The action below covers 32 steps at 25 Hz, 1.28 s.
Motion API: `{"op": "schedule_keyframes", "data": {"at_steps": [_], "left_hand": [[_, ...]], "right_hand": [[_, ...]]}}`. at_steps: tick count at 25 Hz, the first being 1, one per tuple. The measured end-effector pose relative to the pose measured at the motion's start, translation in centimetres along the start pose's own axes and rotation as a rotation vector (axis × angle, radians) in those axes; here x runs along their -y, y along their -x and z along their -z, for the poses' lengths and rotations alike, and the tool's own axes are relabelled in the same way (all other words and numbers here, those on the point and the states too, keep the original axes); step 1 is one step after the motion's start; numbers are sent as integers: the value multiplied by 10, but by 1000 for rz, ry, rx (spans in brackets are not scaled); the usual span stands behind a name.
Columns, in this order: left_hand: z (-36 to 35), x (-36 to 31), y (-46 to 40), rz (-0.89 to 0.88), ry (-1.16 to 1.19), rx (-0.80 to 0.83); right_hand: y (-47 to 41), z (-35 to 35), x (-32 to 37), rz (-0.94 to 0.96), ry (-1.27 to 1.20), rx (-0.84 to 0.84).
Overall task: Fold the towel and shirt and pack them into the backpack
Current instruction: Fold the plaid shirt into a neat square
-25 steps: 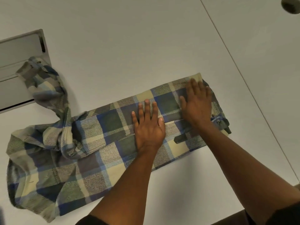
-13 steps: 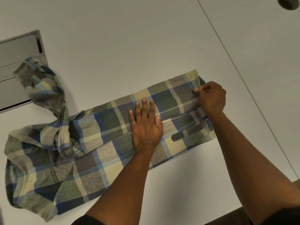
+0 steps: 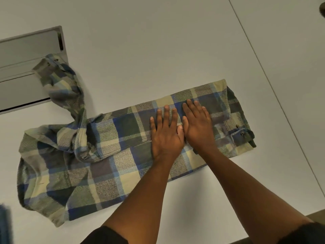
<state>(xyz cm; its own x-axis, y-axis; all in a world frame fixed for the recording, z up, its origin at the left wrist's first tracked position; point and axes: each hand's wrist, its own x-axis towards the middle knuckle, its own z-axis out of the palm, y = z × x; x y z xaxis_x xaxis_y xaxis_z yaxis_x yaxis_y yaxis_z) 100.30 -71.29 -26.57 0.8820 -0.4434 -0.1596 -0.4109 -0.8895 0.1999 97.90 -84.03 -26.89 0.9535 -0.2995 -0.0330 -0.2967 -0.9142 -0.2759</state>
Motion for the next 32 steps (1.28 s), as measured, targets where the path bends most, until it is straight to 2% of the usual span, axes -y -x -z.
{"op": "schedule_keyframes", "data": {"at_steps": [3, 5, 9, 11, 13, 16, 18, 19, 21, 24, 26, 27, 29, 32], "left_hand": [[10, 5, -1, -41, 71, 32], [20, 12, -1, -65, 197, 84], [55, 38, 1, -32, 687, 224], [76, 69, 17, -34, 723, 105], [94, 107, 29, 15, 691, -122], [122, 166, 31, 186, 592, -435], [135, 202, 22, 329, 480, -503], [142, 217, 15, 417, 465, -471], [146, 242, -2, 582, 555, -301], [160, 267, -27, 656, 890, -62], [171, 271, -36, 719, 1117, 28], [177, 272, -38, 745, 1172, 26], [183, 275, -40, 755, 1252, -82], [196, 272, -32, 602, 1218, -266]], "right_hand": [[0, 1, 3, -17, -2, 18], [0, 6, 10, -48, -13, 20], [-3, 18, 55, -149, -235, 52], [-1, 20, 94, -102, -366, 72], [-3, 25, 134, -76, -478, 94], [-10, 35, 182, 0, -579, 164], [-17, 38, 205, 73, -640, 231], [-21, 40, 216, 92, -679, 273], [-26, 40, 232, 79, -744, 360], [-34, 42, 249, 58, -780, 439], [-40, 42, 252, 37, -780, 452], [-43, 43, 252, 26, -764, 437], [-50, 44, 251, -6, -739, 383], [-61, 55, 254, -37, -772, 247]]}}
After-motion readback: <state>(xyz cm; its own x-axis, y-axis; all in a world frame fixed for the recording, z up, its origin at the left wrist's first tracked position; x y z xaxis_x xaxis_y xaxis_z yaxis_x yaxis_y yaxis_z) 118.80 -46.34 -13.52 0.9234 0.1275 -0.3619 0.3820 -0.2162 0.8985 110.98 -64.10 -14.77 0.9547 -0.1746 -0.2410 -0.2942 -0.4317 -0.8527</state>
